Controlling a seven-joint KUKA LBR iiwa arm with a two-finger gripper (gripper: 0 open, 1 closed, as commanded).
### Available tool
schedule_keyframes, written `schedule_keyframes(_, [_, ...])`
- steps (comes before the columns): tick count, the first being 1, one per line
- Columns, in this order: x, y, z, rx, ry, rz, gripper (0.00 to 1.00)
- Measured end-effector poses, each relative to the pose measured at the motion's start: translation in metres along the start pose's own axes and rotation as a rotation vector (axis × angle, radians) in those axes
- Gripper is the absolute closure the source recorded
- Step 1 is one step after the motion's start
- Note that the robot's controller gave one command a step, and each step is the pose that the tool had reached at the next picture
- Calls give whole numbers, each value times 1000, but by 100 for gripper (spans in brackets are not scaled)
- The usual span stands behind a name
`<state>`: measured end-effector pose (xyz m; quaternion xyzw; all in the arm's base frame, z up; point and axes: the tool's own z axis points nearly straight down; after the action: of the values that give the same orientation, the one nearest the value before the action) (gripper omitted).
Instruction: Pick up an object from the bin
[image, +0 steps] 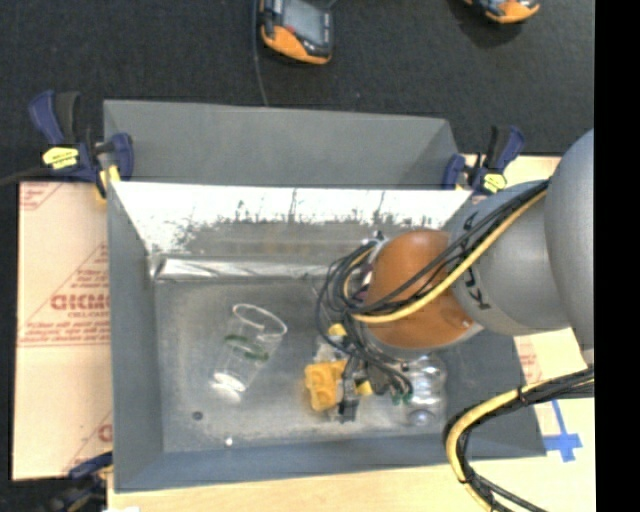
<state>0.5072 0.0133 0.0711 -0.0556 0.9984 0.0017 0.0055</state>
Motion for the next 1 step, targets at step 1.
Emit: schedule_keyframes(1, [0, 0, 0, 0, 0, 2, 100])
